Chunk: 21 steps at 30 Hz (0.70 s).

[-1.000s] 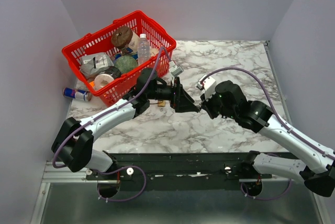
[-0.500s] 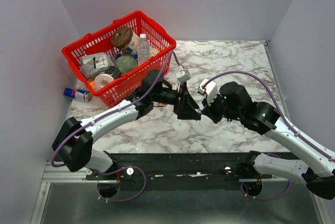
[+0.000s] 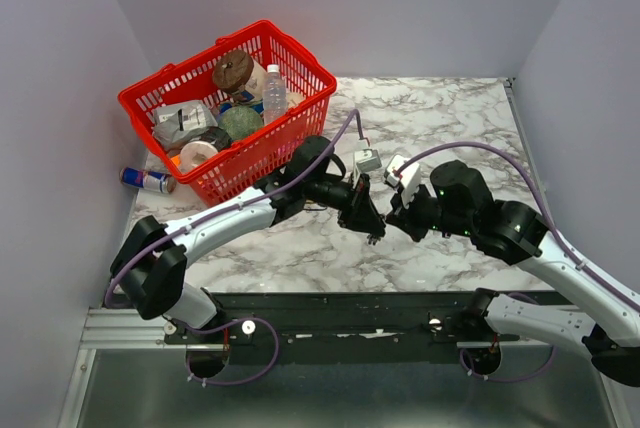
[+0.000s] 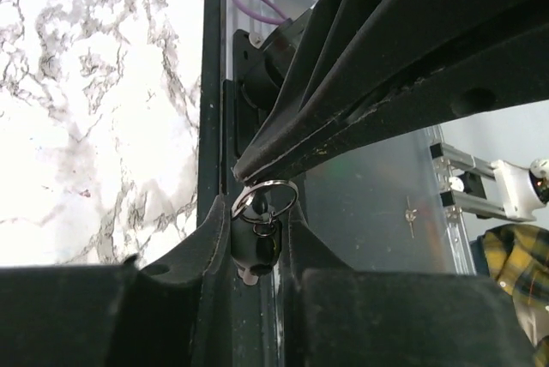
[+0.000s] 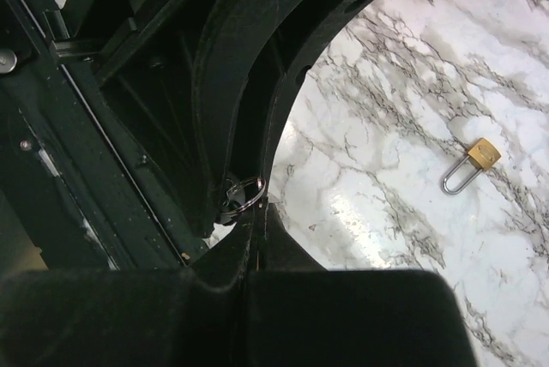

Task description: Unlock with the key

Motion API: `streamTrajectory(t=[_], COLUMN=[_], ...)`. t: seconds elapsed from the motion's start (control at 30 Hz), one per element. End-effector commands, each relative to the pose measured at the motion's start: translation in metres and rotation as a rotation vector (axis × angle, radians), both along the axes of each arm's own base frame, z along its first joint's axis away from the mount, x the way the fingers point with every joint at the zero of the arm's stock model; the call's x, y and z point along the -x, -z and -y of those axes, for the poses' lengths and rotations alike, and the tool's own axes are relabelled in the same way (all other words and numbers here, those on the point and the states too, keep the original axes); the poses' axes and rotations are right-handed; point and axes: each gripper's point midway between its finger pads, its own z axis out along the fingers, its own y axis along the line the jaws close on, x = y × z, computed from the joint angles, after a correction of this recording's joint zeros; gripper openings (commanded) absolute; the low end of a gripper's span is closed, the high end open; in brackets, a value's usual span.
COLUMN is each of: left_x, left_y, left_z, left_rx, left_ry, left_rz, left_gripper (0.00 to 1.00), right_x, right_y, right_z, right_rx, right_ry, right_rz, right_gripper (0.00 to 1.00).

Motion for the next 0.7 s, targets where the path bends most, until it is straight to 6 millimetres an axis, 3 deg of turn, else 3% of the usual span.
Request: streamTrajectory(t=[0.0,0.23,0.33,0.43,0.47,0.57,0.67], left_x=[0.012,0.021,0.023,0.016,0.015,0.013,0.010], left_y=[-0.001,-0.004,-0.005,-0.007,-0.011,-0.021,-0.031], left_z=[-0.009,-0.020,-0.024,-0.028,-0.029,-0.025,-0.019], left_rx=[-0.033,-0.052,-0.072,-0.071,-0.064,-0.009,0.035], left_ry=[0.045,0.075,0.085,0.049,0.039,0.038,0.025], left_rz=[0.036,0.047,0.044,0.064,0.048,0.037,0.013], left_gripper=[0.11,0.09,0.17,0.56,0.76,0.89,0.89], right_x=[-0.008,-0.013,-0.016,-0.016,-0.015,-0.016,-0.014], right_y=[-0.009,-0.002,-0.009,-0.017,-0.019,-0.022,-0.026], right_z=[0.013,0.026,0.026,0.024,0.024,0.021,0.015], right_rx=[0.037,0.102,0.085,0.052,0.045,0.027,0.000], right_ry=[0.032,0.033,0.016,-0.012,-0.023,-0.048,-0.094], right_rz=[0.067,0.130,0.195,0.259,0.276,0.326,0.371], right_gripper=[0.01,0.01,0.01,0.01,0.01,0.01,0.01])
